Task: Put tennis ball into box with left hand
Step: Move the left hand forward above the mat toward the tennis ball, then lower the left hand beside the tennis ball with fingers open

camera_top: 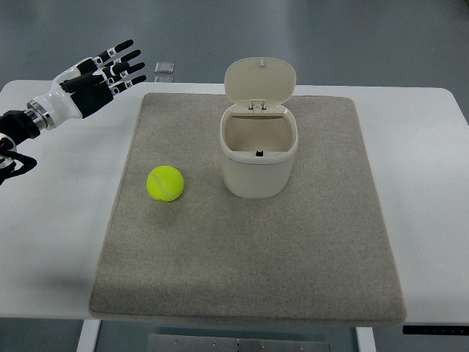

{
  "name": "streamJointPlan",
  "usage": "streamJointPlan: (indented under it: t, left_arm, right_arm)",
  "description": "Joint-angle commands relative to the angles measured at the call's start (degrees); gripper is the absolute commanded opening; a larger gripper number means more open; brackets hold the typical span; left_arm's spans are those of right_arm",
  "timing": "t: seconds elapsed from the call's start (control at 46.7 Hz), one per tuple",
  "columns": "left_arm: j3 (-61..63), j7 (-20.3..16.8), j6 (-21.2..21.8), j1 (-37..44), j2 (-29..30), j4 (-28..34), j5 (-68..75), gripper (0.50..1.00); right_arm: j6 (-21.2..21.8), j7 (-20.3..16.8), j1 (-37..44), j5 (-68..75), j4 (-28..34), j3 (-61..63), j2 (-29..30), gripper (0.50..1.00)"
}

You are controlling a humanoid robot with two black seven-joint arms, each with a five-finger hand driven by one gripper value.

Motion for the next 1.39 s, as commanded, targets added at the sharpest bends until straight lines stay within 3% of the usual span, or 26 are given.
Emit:
streamJointPlan:
  t: [0.0, 0.3, 0.707, 1.2, 1.371]
  left_arm:
    - [-0.04, -1.46, 0.01, -1.57, 1.69, -0.17, 9.42, 0.999]
    - [0.22, -10.78, 0.01, -0.96, 8.02, -10.62, 41.41, 0.996]
    - [0.22, -17.99, 1.08, -0.34, 10.66, -19.94, 74.2, 0.996]
    - [4.7, -18.17, 2.75, -0.43, 13.3, -37.26, 93.88, 0.996]
    - [7.95, -18.25, 8.46, -0.52, 13.48, -39.63, 103.12, 0.996]
  right_arm:
    - [0.0, 0.0, 0.0, 0.0, 0.0, 0.0, 0.0, 0.901]
    - [0.0, 0.0, 0.0, 0.0, 0.0, 0.0, 0.0, 0.903]
    - [0.0, 0.0, 0.0, 0.0, 0.0, 0.0, 0.0, 0.901]
    - [0.0, 0.0, 0.0, 0.0, 0.0, 0.0, 0.0, 0.903]
    - [0.0, 0.0, 0.0, 0.0, 0.0, 0.0, 0.0, 0.903]
